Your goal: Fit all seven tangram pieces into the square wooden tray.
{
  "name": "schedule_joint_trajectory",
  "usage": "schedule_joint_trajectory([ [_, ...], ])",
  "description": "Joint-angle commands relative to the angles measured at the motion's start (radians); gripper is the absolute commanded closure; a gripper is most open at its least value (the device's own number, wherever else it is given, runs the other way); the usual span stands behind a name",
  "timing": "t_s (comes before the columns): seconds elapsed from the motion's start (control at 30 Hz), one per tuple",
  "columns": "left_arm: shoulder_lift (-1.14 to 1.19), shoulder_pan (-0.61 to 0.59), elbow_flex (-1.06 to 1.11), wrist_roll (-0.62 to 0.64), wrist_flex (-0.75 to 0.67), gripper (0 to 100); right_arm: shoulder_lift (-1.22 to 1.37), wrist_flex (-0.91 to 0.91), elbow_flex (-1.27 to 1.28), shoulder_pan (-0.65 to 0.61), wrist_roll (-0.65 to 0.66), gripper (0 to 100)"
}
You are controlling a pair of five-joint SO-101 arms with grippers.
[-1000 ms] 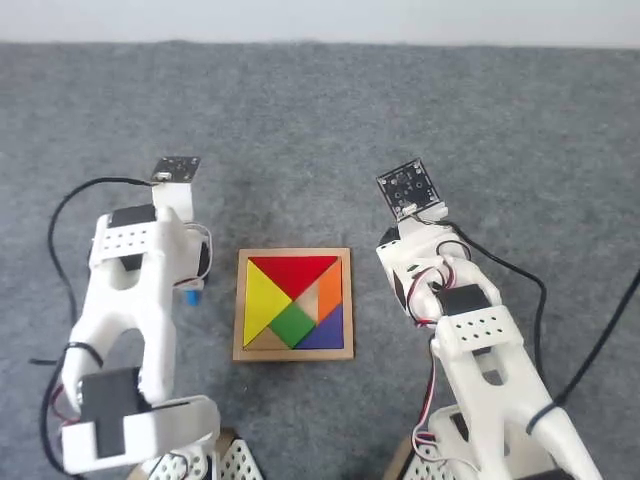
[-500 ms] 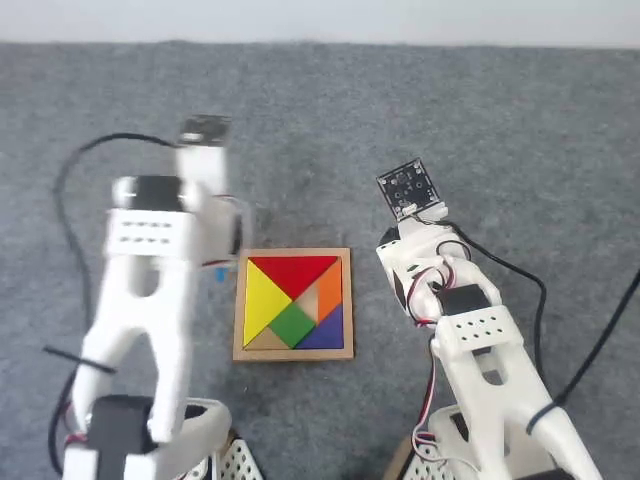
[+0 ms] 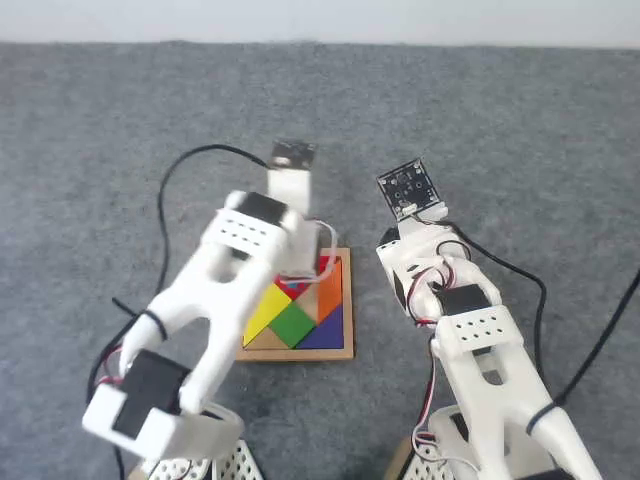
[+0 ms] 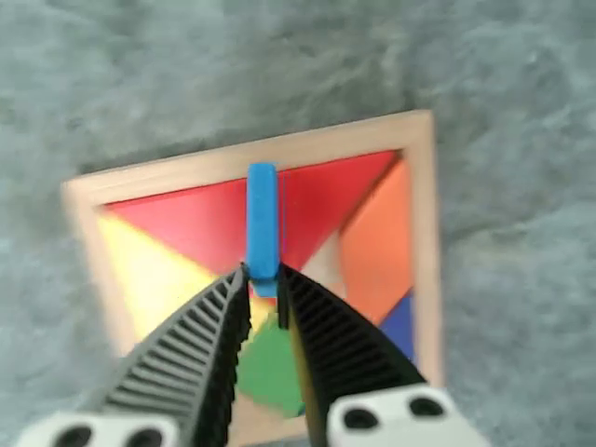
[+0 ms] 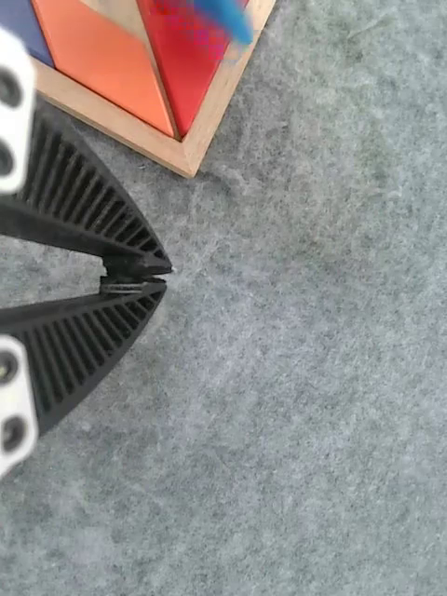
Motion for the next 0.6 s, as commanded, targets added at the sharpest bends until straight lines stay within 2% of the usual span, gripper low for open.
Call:
schedule_joint_trajectory([
  [0.0,0.012,0.1,0.004,0.021,-0.058,97,-0.048,-0.004,-0.015,0.004,0.011,99.1],
  [0.37,0.052,0.129,0.005,0.02,-0.052,97,-0.048,-0.005,-0.015,-0.001,0.011,99.1],
  [0.5,0.061,0.126,-0.002,0.015,-0.003,97,-0.048,-0.005,-0.015,-0.001,0.011,99.1],
  [0.57,0.061,0.126,-0.002,-0.025,0.003,97,-0.048,-0.005,-0.015,-0.002,0.011,99.1],
])
